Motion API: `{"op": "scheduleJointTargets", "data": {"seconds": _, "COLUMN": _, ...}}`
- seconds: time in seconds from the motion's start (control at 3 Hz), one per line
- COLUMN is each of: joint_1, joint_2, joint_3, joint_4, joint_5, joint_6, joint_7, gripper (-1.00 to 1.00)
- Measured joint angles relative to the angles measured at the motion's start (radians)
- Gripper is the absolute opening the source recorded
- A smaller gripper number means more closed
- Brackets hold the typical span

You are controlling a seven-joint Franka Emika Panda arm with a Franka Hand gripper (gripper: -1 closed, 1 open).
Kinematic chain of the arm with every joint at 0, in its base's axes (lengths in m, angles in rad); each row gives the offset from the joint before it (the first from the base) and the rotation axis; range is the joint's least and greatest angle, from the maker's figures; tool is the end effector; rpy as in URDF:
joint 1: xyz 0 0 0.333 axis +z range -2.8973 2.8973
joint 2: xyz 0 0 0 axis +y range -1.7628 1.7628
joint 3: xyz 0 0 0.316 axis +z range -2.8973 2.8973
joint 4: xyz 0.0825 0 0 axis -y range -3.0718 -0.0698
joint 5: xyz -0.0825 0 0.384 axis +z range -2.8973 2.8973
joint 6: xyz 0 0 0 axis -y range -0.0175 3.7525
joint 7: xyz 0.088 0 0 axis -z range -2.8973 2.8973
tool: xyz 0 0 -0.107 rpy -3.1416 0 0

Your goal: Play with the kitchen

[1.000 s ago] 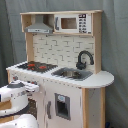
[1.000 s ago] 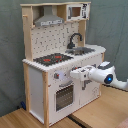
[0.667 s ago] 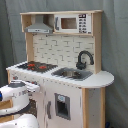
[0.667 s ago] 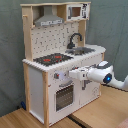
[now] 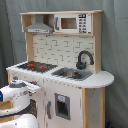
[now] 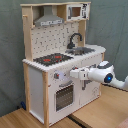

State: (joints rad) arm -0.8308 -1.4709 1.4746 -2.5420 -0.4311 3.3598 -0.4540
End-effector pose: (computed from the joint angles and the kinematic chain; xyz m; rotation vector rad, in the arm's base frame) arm 0.3482 0.3593 0.3385 0.7068 1.5441 0.6104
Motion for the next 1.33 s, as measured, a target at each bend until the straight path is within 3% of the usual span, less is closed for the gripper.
{"op": "scheduleJointTargets", "data": {"seconds": 1.33, "joint_1": -0.01, "joint_2": 0.0, "joint_3": -0.006, "joint_4": -0.008, "joint_5": 0.002, "joint_6": 0.055, "joint_7": 0.423, "gripper": -1.0}}
